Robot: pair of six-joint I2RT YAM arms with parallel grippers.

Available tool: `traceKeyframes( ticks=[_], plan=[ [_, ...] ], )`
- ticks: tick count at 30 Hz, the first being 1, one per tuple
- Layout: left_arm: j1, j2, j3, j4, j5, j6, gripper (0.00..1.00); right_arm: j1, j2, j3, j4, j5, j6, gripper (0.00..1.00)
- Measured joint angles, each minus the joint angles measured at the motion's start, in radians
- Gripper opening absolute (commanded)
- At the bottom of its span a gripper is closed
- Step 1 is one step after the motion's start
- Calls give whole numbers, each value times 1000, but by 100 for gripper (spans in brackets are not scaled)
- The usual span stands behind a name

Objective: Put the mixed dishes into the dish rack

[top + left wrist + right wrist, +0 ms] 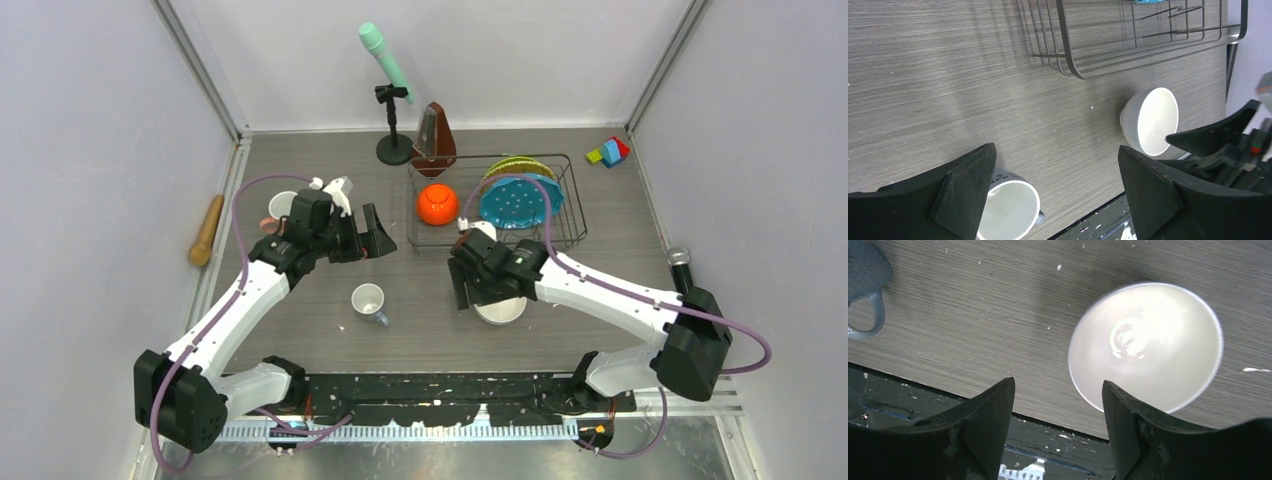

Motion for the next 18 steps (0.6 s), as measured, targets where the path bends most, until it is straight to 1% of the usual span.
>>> traceKeyframes(
  ticks=[5, 8, 9, 11, 12, 13, 14, 15, 18],
  plan=[
    [0, -3, 0, 0, 1, 0, 95, 14, 67, -37, 77, -4, 24, 61],
    [0, -13, -2, 0, 0, 2, 95, 14, 93, -68, 118, -2, 35, 51],
    [0, -18, -4, 0, 0, 2, 95, 14, 100, -76, 126, 0, 39, 39],
    [0, -25, -6, -2, 0, 3, 95, 14, 118, -84, 132, 7, 43, 29],
    [0, -27, -6, -1, 0, 3, 96, 14, 125, -85, 137, 8, 44, 27],
    [0, -28, -6, -1, 0, 3, 95, 14, 133, -86, 140, 13, 45, 20],
    [0, -29, -7, 0, 0, 3, 96, 14, 138, -89, 146, 16, 46, 15],
    [0, -30, -9, -1, 0, 3, 96, 14, 144, -93, 150, 23, 45, 4],
    [0, -30, -12, -1, 5, 3, 95, 16, 149, -96, 161, 41, 42, 1]
  ],
)
